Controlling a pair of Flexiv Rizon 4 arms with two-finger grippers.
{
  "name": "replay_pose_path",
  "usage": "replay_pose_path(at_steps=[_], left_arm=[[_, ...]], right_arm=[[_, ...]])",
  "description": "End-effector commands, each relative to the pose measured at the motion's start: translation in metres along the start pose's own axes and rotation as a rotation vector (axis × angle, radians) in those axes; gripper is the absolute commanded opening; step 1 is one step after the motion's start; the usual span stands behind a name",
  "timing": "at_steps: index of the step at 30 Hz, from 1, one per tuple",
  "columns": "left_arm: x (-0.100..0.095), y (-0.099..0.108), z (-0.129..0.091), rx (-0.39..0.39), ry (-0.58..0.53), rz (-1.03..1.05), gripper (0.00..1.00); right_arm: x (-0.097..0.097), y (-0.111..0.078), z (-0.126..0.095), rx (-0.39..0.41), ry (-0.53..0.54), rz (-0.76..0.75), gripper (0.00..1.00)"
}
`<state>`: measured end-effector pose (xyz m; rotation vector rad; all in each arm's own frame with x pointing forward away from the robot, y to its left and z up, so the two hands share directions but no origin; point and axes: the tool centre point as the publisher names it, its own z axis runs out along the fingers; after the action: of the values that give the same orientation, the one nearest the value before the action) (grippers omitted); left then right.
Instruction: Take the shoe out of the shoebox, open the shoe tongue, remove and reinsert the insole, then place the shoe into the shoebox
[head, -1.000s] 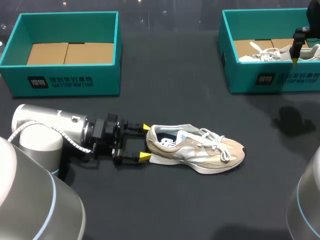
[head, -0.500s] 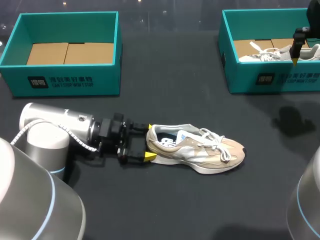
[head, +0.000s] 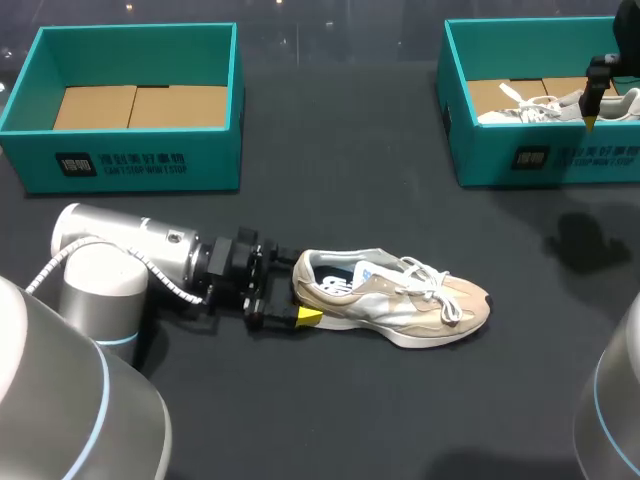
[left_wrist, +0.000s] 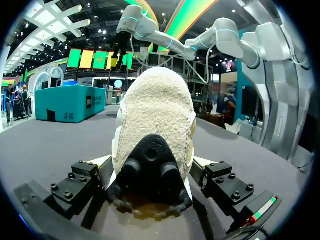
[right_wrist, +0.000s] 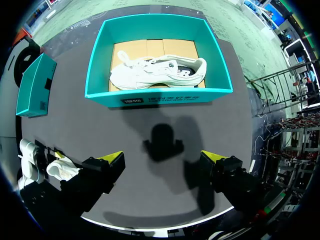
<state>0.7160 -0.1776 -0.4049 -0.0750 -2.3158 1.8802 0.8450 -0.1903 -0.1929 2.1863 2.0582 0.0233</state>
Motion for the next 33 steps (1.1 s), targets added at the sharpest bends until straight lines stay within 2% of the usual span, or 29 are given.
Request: replay_pose_path(at_steps=[1, 19, 20, 21, 22, 33], left_arm=[[0.002, 0.001, 0.005, 0.001, 0.005, 0.002, 1.0], [0.0, 0.002, 0.015, 0.003, -0.012, 0.024, 1.0], [0.0, 0.002, 0.015, 0.005, -0.013, 0.025, 0.85], [0.0, 0.002, 0.015, 0.005, -0.014, 0.026, 0.22], [0.0, 0.002, 0.015, 0.006, -0.015, 0.028, 0.0], [0.005, 0.002, 0.013, 0.02, -0.036, 0.017, 0.0]], right_arm=[[0.0, 0.0, 0.0, 0.0, 0.0, 0.0, 1.0], [0.0, 0.0, 0.0, 0.0, 0.0, 0.0, 1.0], [0.0, 0.0, 0.0, 0.0, 0.0, 0.0, 1.0], [0.0, 0.0, 0.0, 0.0, 0.0, 0.0, 1.0], [0.0, 0.0, 0.0, 0.0, 0.0, 0.0, 1.0], [0.0, 0.0, 0.0, 0.0, 0.0, 0.0, 1.0]])
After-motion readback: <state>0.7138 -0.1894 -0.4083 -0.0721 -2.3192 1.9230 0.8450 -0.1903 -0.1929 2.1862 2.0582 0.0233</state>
